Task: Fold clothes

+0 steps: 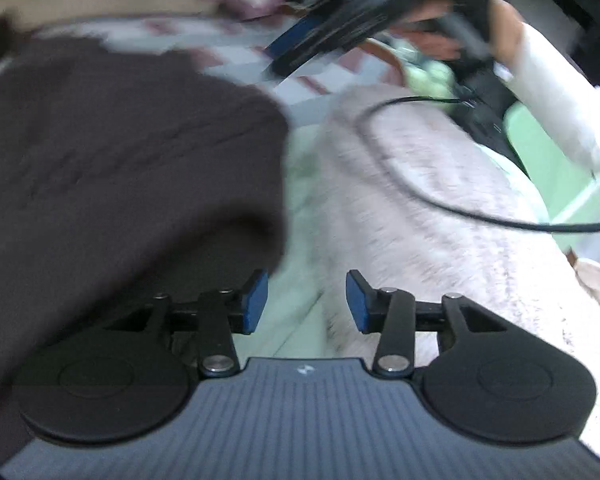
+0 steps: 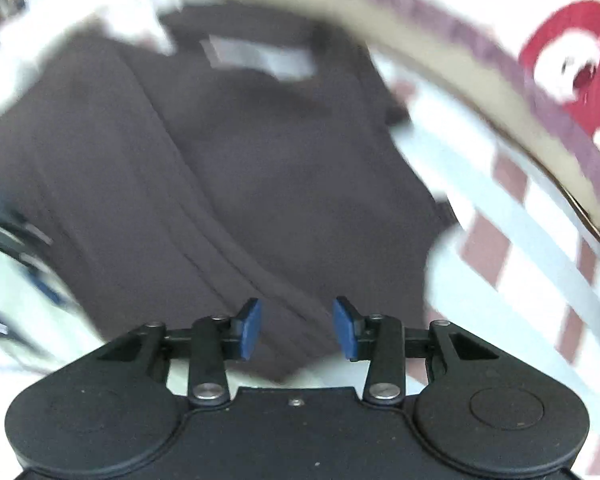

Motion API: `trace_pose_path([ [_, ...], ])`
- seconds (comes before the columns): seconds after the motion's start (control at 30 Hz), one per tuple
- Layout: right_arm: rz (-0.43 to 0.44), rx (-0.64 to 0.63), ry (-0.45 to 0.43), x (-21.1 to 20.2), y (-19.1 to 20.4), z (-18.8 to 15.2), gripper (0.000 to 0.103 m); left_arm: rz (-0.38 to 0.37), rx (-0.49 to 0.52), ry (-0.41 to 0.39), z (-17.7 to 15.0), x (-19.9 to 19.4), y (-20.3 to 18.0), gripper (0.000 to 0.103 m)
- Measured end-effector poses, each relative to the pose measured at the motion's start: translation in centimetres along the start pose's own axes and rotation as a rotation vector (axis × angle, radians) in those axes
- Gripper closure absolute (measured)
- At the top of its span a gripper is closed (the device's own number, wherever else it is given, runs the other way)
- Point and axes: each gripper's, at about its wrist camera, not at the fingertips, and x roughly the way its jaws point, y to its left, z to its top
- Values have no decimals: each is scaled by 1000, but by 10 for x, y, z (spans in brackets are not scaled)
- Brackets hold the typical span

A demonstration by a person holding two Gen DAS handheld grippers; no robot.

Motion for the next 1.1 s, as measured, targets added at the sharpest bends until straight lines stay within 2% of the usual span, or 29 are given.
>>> trace_pose_path([
  [0.03, 38, 13, -55, -10, 6, 3, 57, 2, -41, -16, -6, -7, 5, 61],
  [0.1, 65, -17, -97, -8, 27, 14, 57, -12, -103, -61, -15, -20, 10, 61],
  [0.17, 71, -58, -119, -2, 48, 21, 57, 7, -95, -123, -15, -35, 5, 59],
  [0.2, 76, -70, -122, 5, 57, 24, 57, 44, -75, -157, -12, -42, 3, 59],
  [0.27, 103, -42, -131, 22, 70, 29, 57, 152, -62, -242, -4, -62, 7, 58],
  [0.3, 118, -9, -139, 30, 75, 36, 57, 202, -92, -274, 2, -67, 14, 57],
  [0.4, 144, 57, -199, 39, 95, 48, 57, 477, -204, -264, 3, -84, 34, 55],
  [0.47, 184, 87, -262, 39, 107, 51, 57, 652, -278, -256, 3, -95, 47, 58],
  [0.57, 226, 150, -300, 45, 111, 56, 57, 718, -343, -255, 0, -101, 60, 57],
  [0.77, 139, 295, -363, 68, 79, 83, 55, 845, -471, -253, -6, -114, 86, 54],
  [0.87, 95, 510, -347, 79, 40, 104, 54, 821, -515, -307, 13, -125, 103, 46],
  [0.93, 122, 680, -335, 80, 9, 112, 53, 799, -583, -357, 26, -138, 125, 43],
  [1.03, 219, 765, -434, 84, -23, 108, 46, 777, -699, -409, 45, -162, 167, 41],
  [1.1, 158, 735, -463, 95, -31, 92, 46, 800, -773, -447, 55, -173, 199, 40],
])
